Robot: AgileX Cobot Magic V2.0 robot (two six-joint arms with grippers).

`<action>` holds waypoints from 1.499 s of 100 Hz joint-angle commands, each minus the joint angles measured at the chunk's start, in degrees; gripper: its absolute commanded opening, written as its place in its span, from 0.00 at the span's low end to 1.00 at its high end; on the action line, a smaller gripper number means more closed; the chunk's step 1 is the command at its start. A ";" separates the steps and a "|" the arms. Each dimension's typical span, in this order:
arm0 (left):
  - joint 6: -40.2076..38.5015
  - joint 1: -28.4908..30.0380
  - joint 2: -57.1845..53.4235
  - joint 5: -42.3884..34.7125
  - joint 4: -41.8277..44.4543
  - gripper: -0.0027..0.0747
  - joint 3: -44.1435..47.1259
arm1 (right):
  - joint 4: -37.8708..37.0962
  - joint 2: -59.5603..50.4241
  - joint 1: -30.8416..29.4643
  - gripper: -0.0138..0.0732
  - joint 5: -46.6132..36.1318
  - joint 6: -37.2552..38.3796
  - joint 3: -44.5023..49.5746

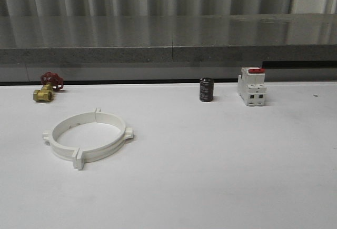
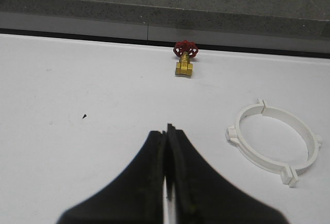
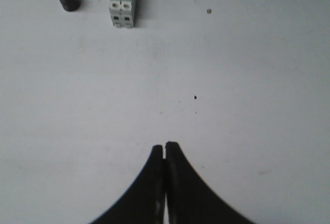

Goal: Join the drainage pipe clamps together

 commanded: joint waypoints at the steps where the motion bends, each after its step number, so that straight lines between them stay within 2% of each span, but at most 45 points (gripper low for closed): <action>1: -0.08 -0.16 0.43 -4.20 -0.70 0.01 -1.44 | -1.36 -2.81 -0.49 0.08 -8.86 0.16 1.49; 21: -0.08 -0.16 0.43 -4.20 -0.70 0.01 -1.44 | -1.36 -11.69 -0.19 0.08 -16.73 0.16 10.94; 33: -0.08 -0.16 0.43 -4.20 -0.70 0.01 -1.44 | -1.18 -17.14 -1.15 0.08 -24.93 0.16 17.62; 52: -0.08 -0.16 0.43 -4.20 -0.70 0.01 -1.44 | 2.79 -23.50 -6.40 0.08 -37.27 -1.35 27.69; 71: -0.08 -0.16 0.43 -4.20 -0.70 0.01 -1.44 | 6.42 -29.17 -10.66 0.08 -46.84 -6.87 36.21; 94: -0.08 -0.16 0.43 -4.20 -0.70 0.01 -1.44 | 6.42 -39.88 -12.10 0.08 -46.94 -7.33 44.67; 103: -0.08 -0.16 0.43 -4.20 -0.70 0.01 -1.44 | 6.42 -44.73 -12.10 0.08 -42.03 -7.33 44.65; 150: -0.08 -0.16 0.43 -4.26 -0.70 0.01 -1.44 | 6.42 -43.88 -12.18 0.08 -41.31 -7.33 44.65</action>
